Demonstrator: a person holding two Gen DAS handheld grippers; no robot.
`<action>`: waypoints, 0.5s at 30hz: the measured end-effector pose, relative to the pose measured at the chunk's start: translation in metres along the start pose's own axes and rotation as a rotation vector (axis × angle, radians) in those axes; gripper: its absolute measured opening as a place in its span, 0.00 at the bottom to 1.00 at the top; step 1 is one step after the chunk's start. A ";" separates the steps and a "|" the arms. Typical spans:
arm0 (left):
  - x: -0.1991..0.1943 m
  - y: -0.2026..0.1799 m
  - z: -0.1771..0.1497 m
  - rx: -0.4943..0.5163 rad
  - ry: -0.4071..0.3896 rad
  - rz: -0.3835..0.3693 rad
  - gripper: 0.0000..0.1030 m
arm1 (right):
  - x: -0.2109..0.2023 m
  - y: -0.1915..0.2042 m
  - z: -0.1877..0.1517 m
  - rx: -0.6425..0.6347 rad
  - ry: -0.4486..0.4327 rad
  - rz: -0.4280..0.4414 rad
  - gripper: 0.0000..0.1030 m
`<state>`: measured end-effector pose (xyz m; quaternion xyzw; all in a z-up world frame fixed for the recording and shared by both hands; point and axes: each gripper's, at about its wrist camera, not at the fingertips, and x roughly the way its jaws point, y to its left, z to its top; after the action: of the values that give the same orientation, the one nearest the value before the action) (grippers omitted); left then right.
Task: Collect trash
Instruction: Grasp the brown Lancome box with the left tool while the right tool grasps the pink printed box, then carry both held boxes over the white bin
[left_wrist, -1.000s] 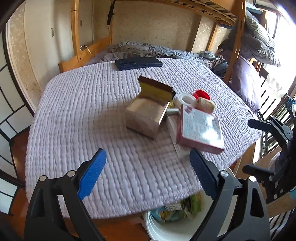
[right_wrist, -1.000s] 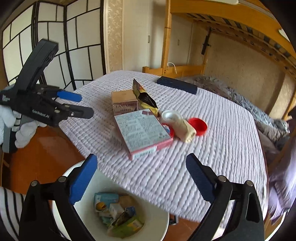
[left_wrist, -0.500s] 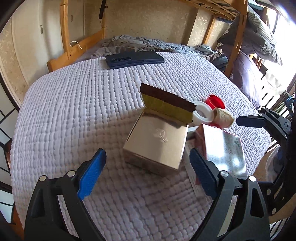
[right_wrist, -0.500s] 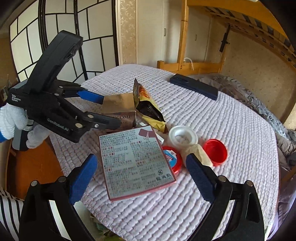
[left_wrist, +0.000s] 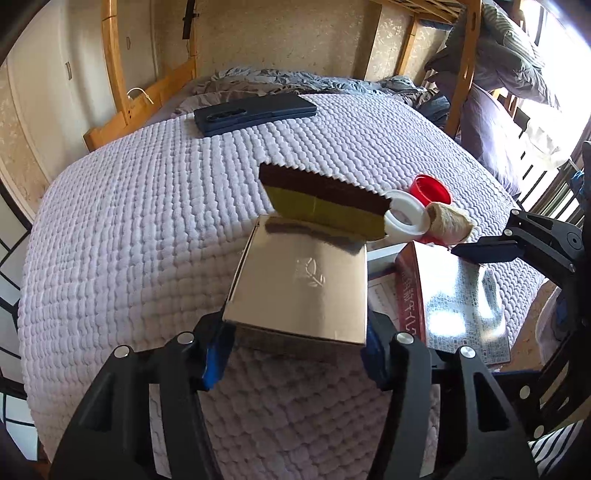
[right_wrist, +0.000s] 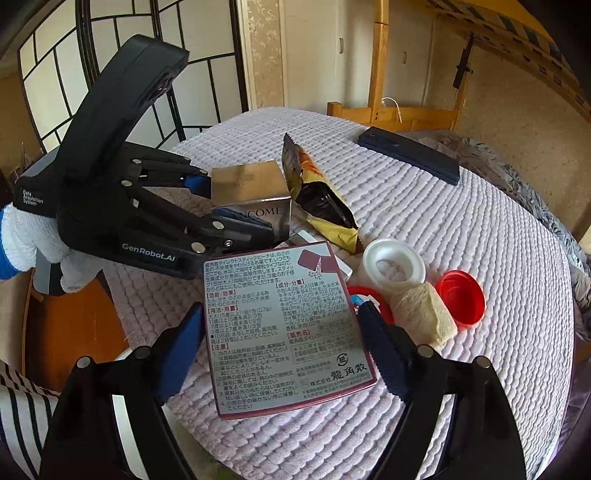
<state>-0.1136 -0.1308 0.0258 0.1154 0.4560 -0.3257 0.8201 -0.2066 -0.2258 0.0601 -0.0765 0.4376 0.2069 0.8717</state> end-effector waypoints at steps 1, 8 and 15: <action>-0.004 -0.001 -0.001 -0.002 -0.004 0.002 0.57 | -0.004 0.000 -0.001 0.017 -0.006 -0.001 0.79; -0.019 -0.004 -0.008 -0.036 -0.011 -0.009 0.56 | -0.023 -0.001 -0.013 0.109 -0.017 -0.007 0.79; -0.032 -0.012 -0.019 -0.038 -0.013 -0.002 0.55 | -0.043 0.000 -0.027 0.183 -0.028 -0.034 0.78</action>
<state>-0.1456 -0.1166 0.0431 0.0974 0.4569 -0.3186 0.8248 -0.2495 -0.2473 0.0777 -0.0008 0.4411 0.1523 0.8845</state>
